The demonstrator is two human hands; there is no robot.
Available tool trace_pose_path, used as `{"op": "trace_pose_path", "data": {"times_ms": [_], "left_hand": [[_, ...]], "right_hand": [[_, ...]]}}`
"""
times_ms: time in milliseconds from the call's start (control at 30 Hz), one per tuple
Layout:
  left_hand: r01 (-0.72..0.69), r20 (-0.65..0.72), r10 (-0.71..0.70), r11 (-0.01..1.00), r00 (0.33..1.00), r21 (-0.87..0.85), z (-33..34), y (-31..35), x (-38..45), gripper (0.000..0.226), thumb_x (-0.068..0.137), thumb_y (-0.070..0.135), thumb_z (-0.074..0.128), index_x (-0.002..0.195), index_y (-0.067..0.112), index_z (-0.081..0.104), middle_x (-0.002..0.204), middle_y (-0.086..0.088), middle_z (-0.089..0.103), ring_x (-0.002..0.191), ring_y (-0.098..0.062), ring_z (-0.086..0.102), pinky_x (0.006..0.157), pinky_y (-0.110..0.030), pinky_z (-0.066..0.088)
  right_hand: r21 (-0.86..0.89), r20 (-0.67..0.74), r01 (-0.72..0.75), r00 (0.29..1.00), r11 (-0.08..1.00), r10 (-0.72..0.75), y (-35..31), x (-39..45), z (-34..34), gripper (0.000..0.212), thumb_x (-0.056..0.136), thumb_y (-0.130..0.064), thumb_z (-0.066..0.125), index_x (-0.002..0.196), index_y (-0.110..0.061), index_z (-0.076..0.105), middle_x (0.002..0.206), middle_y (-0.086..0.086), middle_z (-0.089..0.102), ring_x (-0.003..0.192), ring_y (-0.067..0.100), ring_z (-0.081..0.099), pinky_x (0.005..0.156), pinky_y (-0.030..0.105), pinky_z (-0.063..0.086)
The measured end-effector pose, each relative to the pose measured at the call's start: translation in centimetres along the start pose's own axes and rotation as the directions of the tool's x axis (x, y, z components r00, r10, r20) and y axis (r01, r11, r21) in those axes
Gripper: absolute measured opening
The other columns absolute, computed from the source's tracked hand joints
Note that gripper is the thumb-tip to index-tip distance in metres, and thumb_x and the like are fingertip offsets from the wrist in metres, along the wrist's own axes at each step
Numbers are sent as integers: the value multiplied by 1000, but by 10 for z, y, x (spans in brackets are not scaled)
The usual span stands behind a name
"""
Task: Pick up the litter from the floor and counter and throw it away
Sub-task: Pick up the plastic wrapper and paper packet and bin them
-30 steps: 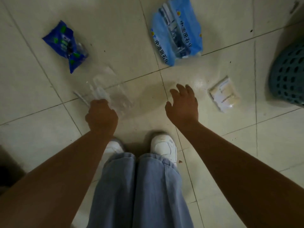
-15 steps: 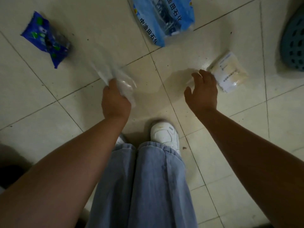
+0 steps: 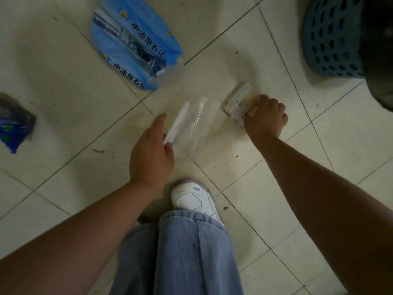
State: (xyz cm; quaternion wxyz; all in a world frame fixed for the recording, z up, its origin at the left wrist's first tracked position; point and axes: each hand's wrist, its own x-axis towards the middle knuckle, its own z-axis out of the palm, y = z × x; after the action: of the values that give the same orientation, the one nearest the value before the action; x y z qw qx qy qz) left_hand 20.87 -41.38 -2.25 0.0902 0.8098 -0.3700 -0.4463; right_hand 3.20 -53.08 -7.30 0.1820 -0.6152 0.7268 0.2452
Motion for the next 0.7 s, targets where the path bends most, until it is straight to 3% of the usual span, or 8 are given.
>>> {"op": "trace_pose_path", "data": {"times_ms": [133, 333, 467, 600, 700], "left_hand": [[-20, -1, 20, 999, 1000, 43, -2, -2, -2, 43, 92, 3, 53, 135, 4, 48, 120, -20, 61, 109, -32, 59, 81, -21, 35], [-78, 1, 78, 988, 997, 132, -23, 10, -6, 34, 93, 3, 51, 126, 3, 55, 117, -19, 62, 107, -31, 58, 78, -23, 36], [-69, -24, 75, 976, 997, 208, -53, 34, -20, 36, 93, 4, 50, 128, 3, 53, 119, -20, 62, 109, -32, 57, 88, -33, 43], [-78, -44, 90, 971, 995, 225, -94, 88, -48, 35, 92, 2, 50, 127, 0, 55, 119, -23, 62, 111, -34, 57, 94, -35, 42], [-101, -11, 106, 969, 994, 228, -120, 140, -78, 35, 90, -1, 51, 124, -1, 57, 119, -22, 63, 110, -32, 58, 92, -34, 43]], "right_hand": [[68, -22, -79, 996, 995, 81, 3, 2, -1, 32, 87, -9, 51, 118, -3, 56, 131, 17, 46, 123, 34, 38, 102, 42, 33], [4, -43, -36, 998, 999, 36, 10, -1, -15, 32, 90, -7, 41, 116, 1, 57, 124, 20, 52, 118, 35, 43, 99, 44, 34], [115, 69, 26, 997, 993, -34, 14, -53, -37, 27, 90, -8, 40, 110, 1, 56, 115, 20, 61, 110, 35, 54, 92, 40, 42], [214, 189, 151, 963, 965, -192, 45, -112, -84, 23, 93, -9, 40, 104, 4, 55, 103, 25, 65, 94, 38, 61, 68, 34, 43], [352, 249, 52, 957, 935, -147, 79, -140, -139, 20, 92, -10, 45, 102, 3, 58, 103, 24, 67, 85, 33, 57, 66, 28, 36]]}}
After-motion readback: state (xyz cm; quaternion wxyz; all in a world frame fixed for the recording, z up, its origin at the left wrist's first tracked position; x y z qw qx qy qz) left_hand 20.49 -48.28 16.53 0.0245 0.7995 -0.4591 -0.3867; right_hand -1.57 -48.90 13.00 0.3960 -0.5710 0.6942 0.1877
